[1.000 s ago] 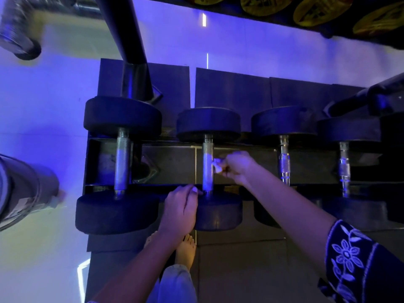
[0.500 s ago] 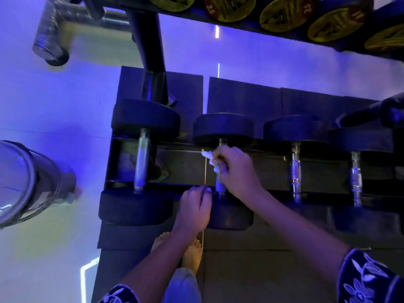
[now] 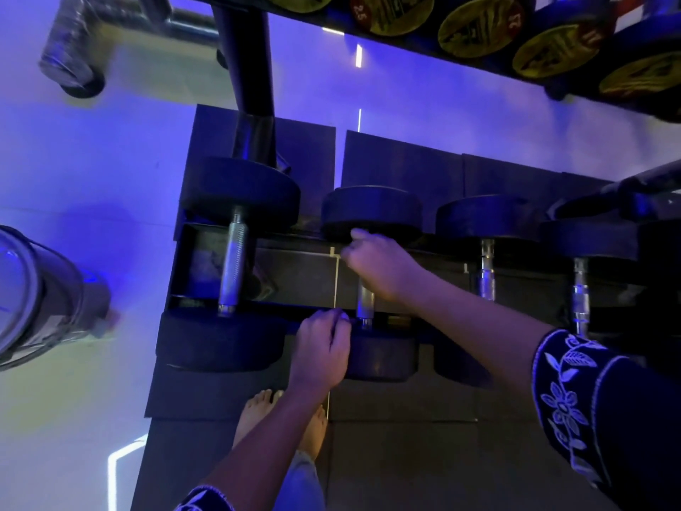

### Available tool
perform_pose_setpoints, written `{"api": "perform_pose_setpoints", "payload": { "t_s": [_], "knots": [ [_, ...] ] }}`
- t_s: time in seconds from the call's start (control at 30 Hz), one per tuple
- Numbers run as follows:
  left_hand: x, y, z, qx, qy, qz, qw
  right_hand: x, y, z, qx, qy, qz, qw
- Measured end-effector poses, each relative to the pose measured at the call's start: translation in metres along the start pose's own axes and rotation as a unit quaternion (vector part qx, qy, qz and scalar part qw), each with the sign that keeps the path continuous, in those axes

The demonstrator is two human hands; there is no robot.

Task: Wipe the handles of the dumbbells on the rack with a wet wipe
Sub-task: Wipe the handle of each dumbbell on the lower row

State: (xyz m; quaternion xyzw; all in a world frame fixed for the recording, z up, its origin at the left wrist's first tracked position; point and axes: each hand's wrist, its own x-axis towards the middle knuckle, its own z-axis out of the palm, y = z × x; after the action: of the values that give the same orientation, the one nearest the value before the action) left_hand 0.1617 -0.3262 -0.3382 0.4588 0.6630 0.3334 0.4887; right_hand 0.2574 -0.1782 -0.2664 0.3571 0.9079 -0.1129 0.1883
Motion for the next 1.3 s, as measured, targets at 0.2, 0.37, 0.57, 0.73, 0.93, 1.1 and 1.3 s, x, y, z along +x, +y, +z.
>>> {"api": "perform_pose_setpoints", "payload": {
  "t_s": [0.2, 0.37, 0.57, 0.73, 0.93, 1.1, 1.3],
  "knots": [
    [-0.001, 0.008, -0.001, -0.010, 0.022, 0.013, 1.000, -0.017, -0.034, 0.001, 0.037, -0.088, -0.003, 0.995],
    [0.001, 0.003, 0.001, -0.033, 0.039, 0.015, 0.999, 0.006, -0.012, -0.010, -0.016, -0.044, 0.023, 0.999],
    [-0.001, -0.001, 0.002, -0.040, 0.033, -0.010, 0.999, -0.015, -0.034, -0.005, 0.037, -0.086, -0.002, 0.996],
    [0.001, -0.003, 0.001, -0.031, 0.035, -0.002, 0.999, -0.005, -0.011, -0.006, -0.017, -0.039, -0.005, 0.999],
    [-0.001, 0.011, -0.002, -0.032, 0.039, 0.020, 0.999, -0.022, -0.027, 0.009, 0.054, -0.055, -0.008, 0.997],
    [0.001, 0.006, -0.003, -0.020, 0.033, 0.023, 0.999, -0.016, -0.002, 0.005, 0.061, 0.001, 0.019, 0.998],
    [0.000, 0.014, -0.005, -0.024, 0.032, 0.035, 0.999, -0.024, -0.017, 0.021, 0.104, -0.035, 0.008, 0.994]
  ]
}}
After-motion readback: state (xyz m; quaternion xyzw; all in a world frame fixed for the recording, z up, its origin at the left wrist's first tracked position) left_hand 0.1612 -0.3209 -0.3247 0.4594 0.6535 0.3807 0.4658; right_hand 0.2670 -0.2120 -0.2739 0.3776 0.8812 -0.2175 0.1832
